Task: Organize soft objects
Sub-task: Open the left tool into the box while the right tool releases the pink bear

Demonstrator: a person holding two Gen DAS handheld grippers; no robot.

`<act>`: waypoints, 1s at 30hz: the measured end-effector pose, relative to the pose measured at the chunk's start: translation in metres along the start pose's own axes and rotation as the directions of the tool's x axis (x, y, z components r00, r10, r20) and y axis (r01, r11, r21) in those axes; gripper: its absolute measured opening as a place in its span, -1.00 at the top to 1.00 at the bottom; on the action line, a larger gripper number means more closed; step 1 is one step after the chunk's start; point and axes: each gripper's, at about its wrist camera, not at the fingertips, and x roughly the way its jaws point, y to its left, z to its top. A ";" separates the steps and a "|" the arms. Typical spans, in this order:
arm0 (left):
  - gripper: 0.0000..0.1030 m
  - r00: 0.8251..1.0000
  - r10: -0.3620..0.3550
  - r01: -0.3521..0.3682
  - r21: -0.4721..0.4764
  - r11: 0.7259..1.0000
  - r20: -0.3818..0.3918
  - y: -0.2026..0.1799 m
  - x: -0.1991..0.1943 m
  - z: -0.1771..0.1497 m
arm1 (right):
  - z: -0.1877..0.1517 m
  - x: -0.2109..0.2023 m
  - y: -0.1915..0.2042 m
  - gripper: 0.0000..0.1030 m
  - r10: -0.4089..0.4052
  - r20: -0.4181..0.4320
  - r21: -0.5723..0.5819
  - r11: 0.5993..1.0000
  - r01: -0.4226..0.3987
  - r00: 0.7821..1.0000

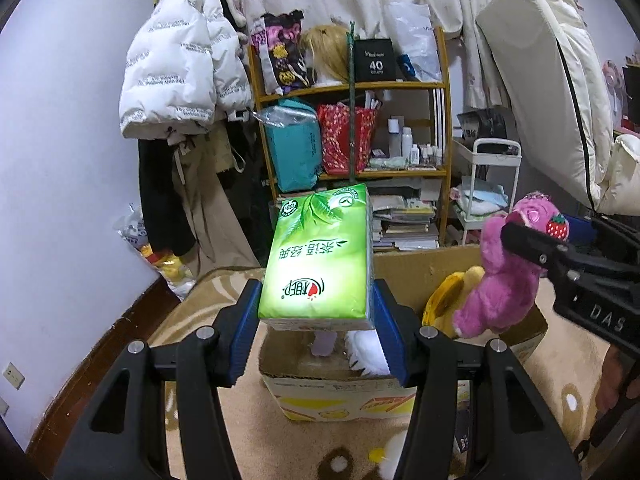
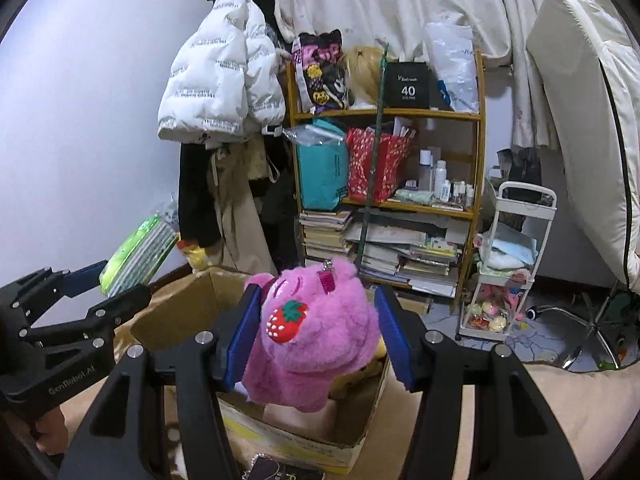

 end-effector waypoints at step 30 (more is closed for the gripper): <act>-0.33 0.994 0.017 -0.017 0.002 1.000 -0.105 0.006 0.016 -0.021 | -0.021 0.007 -0.010 -0.36 0.015 -0.017 0.014 1.000 -0.015 1.000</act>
